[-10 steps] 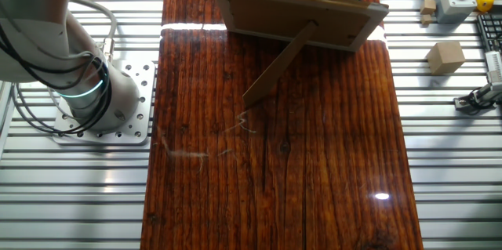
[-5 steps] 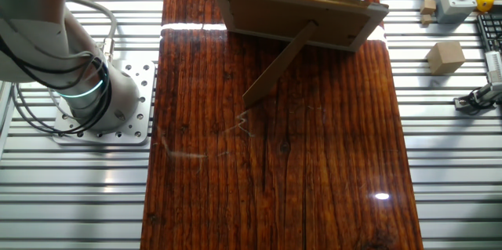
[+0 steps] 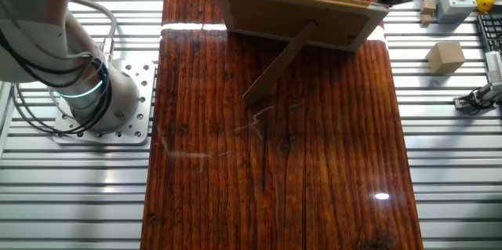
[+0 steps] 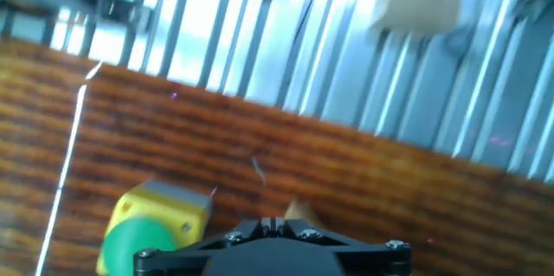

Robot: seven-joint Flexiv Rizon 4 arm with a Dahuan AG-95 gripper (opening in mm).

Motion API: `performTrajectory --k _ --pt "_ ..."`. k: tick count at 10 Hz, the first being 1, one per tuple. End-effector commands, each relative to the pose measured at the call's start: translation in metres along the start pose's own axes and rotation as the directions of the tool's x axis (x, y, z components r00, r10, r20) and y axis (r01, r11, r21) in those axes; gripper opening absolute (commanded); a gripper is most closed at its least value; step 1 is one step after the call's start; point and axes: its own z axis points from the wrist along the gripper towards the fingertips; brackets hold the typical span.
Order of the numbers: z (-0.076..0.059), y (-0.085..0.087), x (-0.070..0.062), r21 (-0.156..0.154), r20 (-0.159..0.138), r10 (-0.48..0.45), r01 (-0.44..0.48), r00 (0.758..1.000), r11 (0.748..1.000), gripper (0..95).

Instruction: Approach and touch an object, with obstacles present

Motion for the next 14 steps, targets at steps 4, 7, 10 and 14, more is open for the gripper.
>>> performTrajectory --k 4,7,10,14 --pt "0.000 -0.035 0.013 0.007 0.017 -0.107 0.106 0.994 0.994 0.0" --pt "-0.001 -0.040 0.016 0.007 0.016 -0.072 0.072 0.997 0.997 0.0" --pt "-0.002 -0.039 0.017 -0.011 0.015 0.096 -0.096 0.995 0.995 0.0" --pt "-0.003 -0.044 0.020 -0.019 0.012 0.162 -0.162 0.987 0.987 0.0"
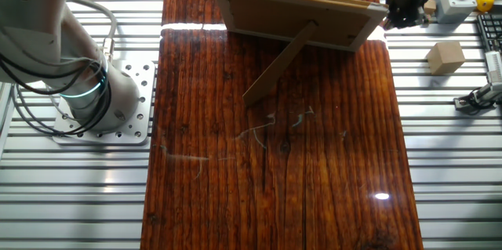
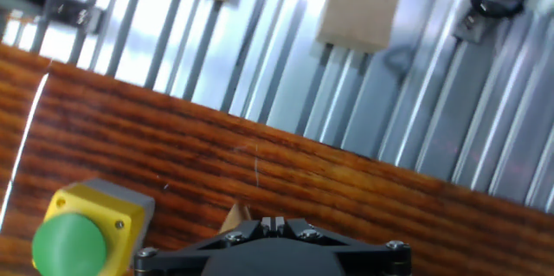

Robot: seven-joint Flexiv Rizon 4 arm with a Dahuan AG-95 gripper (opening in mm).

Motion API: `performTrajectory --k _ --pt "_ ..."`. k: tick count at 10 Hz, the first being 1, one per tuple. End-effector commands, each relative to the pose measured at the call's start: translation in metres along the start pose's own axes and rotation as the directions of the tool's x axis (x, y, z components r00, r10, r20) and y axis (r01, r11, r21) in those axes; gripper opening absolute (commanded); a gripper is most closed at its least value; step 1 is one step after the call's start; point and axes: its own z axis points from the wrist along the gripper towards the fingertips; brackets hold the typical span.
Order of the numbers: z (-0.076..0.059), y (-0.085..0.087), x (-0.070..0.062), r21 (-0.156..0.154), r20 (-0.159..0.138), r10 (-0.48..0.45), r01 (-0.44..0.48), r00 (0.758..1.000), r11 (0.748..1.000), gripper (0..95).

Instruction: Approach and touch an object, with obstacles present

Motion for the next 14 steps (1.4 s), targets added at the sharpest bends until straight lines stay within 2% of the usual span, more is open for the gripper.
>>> performTrajectory --k 1,5,14 --pt "-0.001 -0.006 0.003 -0.009 -0.001 0.072 -0.072 0.997 0.997 0.0" --pt "0.003 -0.019 0.010 -0.004 0.007 0.052 -0.052 0.999 0.999 0.0" --pt "0.004 -0.022 0.012 -0.003 0.001 0.044 -0.044 0.999 0.999 0.0"
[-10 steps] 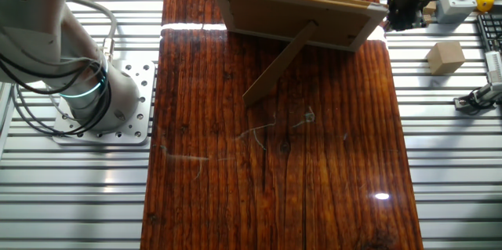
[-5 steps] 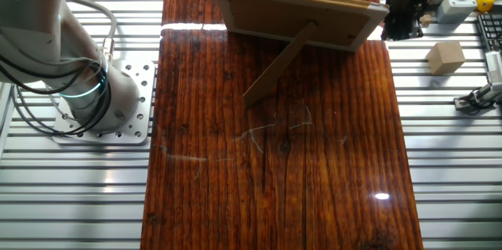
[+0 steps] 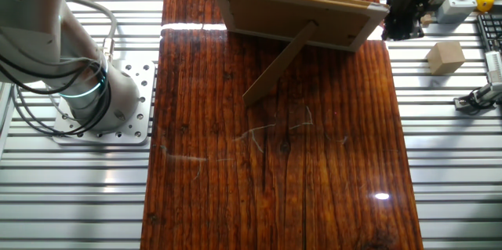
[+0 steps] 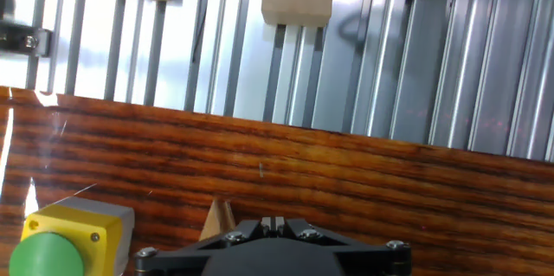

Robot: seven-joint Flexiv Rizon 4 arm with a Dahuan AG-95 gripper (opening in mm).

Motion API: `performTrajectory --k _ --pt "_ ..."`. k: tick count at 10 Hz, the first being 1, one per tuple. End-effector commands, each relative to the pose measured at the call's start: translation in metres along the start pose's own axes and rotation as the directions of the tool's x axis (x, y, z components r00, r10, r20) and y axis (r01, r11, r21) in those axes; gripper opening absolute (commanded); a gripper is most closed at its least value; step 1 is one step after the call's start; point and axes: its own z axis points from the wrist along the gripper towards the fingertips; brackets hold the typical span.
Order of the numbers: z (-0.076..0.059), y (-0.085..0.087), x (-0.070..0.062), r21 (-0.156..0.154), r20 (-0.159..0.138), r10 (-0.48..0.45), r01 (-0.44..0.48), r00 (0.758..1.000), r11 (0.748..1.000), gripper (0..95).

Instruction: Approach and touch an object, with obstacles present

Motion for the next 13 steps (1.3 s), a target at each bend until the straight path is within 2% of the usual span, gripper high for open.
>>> performTrajectory --k 1,3,5,8,11,13 --pt "0.000 0.000 0.000 0.002 -0.010 0.000 0.000 1.000 1.000 0.0" --pt "0.000 0.000 0.000 0.013 -0.013 0.013 -0.013 1.000 1.000 0.0" --pt "0.000 0.000 0.000 0.021 0.003 0.027 -0.027 1.000 0.999 0.0" --pt "0.000 0.000 0.000 0.034 0.000 0.081 -0.081 0.997 0.996 0.0" --pt "0.000 0.000 0.000 0.029 0.008 0.013 -0.013 1.000 0.999 0.0" --pt "-0.004 -0.023 -0.013 0.029 0.005 -0.039 0.038 0.999 0.999 0.0"
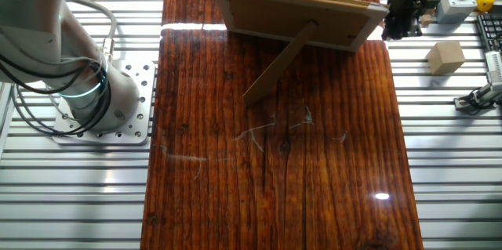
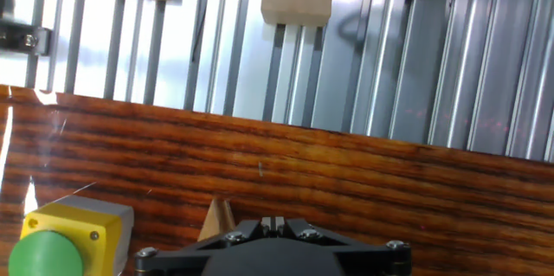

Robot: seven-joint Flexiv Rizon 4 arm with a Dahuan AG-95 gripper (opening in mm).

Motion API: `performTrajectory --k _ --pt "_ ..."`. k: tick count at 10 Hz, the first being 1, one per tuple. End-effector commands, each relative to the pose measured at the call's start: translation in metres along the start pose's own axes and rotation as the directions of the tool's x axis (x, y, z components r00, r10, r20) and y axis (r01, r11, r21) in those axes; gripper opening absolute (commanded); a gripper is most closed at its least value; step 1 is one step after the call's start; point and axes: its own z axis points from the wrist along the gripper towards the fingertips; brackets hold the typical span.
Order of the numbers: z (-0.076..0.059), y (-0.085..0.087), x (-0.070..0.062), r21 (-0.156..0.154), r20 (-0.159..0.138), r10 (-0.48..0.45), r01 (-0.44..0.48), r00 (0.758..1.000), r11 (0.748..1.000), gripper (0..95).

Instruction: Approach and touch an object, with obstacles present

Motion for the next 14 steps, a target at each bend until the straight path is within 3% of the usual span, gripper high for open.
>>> performTrajectory --k 1,5,8,9,10,11,14 --pt "-0.002 -0.027 -0.015 0.000 0.000 -0.114 0.114 0.993 0.993 0.0" --pt "0.003 -0.069 -0.016 -0.001 0.005 -0.216 0.216 0.976 0.976 0.0" --pt "0.000 -0.089 0.001 -0.014 -0.011 -0.248 0.248 0.969 0.969 0.0" --pt "-0.003 -0.096 0.022 -0.038 -0.011 -0.239 0.239 0.971 0.970 0.0" --pt "-0.005 -0.097 0.033 -0.046 -0.009 -0.229 0.229 0.973 0.972 0.0" --pt "-0.008 -0.098 0.056 -0.063 -0.002 -0.218 0.217 0.976 0.974 0.0" --pt "0.003 -0.098 0.106 -0.056 0.007 -0.235 0.235 0.972 0.970 0.0"
